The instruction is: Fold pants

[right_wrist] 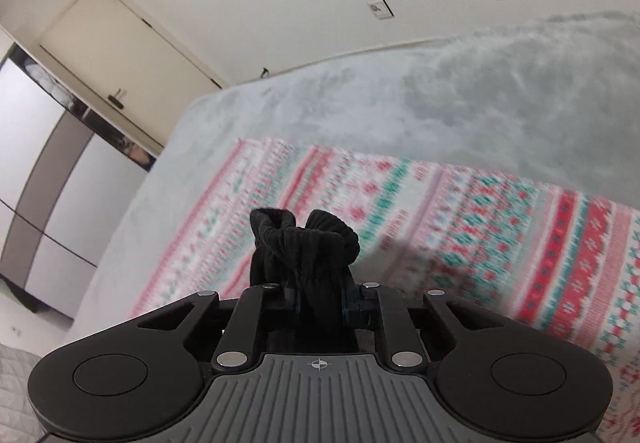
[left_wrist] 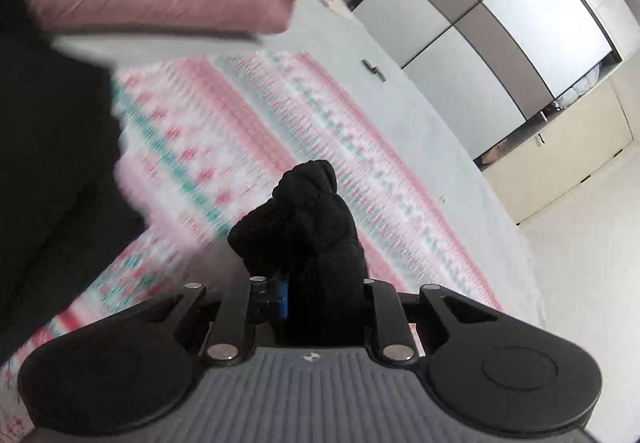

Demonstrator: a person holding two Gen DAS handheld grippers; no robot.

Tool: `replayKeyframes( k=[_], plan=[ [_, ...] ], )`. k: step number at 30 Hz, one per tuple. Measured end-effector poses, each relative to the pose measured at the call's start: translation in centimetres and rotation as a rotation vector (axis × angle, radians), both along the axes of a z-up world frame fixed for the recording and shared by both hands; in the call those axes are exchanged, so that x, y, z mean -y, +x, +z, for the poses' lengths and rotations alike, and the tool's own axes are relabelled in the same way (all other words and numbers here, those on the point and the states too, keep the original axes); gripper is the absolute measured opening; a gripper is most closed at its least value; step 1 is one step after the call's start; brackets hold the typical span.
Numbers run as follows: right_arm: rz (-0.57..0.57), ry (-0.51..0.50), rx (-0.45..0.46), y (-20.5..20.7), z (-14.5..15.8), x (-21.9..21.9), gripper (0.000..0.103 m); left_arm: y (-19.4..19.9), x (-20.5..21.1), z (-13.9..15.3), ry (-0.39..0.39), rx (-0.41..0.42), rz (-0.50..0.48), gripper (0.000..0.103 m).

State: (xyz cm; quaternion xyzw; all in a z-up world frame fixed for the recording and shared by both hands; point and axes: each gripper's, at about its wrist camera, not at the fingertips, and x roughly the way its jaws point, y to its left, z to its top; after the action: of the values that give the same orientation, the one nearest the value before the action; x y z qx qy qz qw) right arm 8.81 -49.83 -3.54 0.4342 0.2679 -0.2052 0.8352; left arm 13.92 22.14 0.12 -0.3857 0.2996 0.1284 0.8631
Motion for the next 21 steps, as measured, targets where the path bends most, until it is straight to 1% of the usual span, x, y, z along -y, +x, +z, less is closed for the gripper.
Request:
replayKeyframes(
  k=[1,2,3,5,6,7,9,10,11,12,13,14,15,16,17,18,19,21],
  plan=[
    [0.000,-0.007,0.013,0.4,0.6,-0.2,0.016,0.7,0.0,1.3,0.004,0.041,-0.009,0.043],
    [-0.003,-0.012,0.034,1.0,1.4,-0.3,0.015,1.3,0.0,2.8,0.010,0.102,-0.010,0.042],
    [-0.008,-0.011,0.061,1.5,2.1,-0.3,0.015,1.5,0.2,4.4,0.028,0.187,-0.004,0.042],
    [-0.013,-0.033,0.137,2.9,4.0,-0.8,0.015,1.4,0.8,6.6,0.090,0.336,0.010,0.042],
    [-0.013,-0.061,0.187,3.4,5.1,-1.5,0.015,1.4,1.0,7.2,0.122,0.387,0.017,0.042],
    [-0.011,-0.110,0.253,3.7,6.3,-2.4,0.014,1.5,0.9,7.3,0.130,0.407,0.019,0.042],
    [-0.017,-0.207,0.353,3.8,8.2,-4.1,0.014,2.1,0.1,5.9,0.095,0.409,0.017,0.042],
    [-0.024,-0.236,0.394,3.7,8.7,-4.5,0.014,2.6,-0.2,4.6,0.078,0.397,0.018,0.042],
    [-0.032,-0.257,0.411,3.8,8.9,-4.6,0.014,3.3,-0.4,3.0,0.079,0.354,0.020,0.042],
    [-0.039,-0.265,0.421,3.9,8.7,-4.5,0.014,4.4,-0.4,1.2,0.092,0.267,0.015,0.042],
    [-0.043,-0.257,0.426,4.0,8.1,-4.2,0.014,5.5,-0.4,-0.9,0.078,0.173,0.013,0.041],
    [-0.043,-0.244,0.402,4.5,7.2,-3.8,0.015,6.5,-0.6,-3.1,0.043,0.078,0.014,0.041],
    [-0.045,-0.232,0.358,5.1,6.3,-3.5,0.015,7.6,-0.7,-5.4,0.014,-0.018,0.013,0.041],
    [-0.046,-0.215,0.298,6.1,4.7,-3.1,0.015,8.3,-0.7,-7.2,0.003,-0.097,0.014,0.041],
    [-0.046,-0.200,0.238,7.1,3.2,-2.9,0.015,8.5,-0.7,-8.6,0.010,-0.141,0.022,0.041],
    [-0.042,-0.193,0.172,8.1,1.7,-2.7,0.015,8.5,-0.5,-9.1,0.034,-0.141,0.016,0.041],
    [-0.038,-0.187,0.096,9.1,-0.1,-2.6,0.015,8.5,-0.2,-8.8,0.066,-0.133,0.001,0.042],
    [-0.035,-0.150,-0.068,10.6,-3.3,-2.4,0.015,8.4,0.0,-8.5,0.086,-0.117,-0.022,0.042]
  ],
)
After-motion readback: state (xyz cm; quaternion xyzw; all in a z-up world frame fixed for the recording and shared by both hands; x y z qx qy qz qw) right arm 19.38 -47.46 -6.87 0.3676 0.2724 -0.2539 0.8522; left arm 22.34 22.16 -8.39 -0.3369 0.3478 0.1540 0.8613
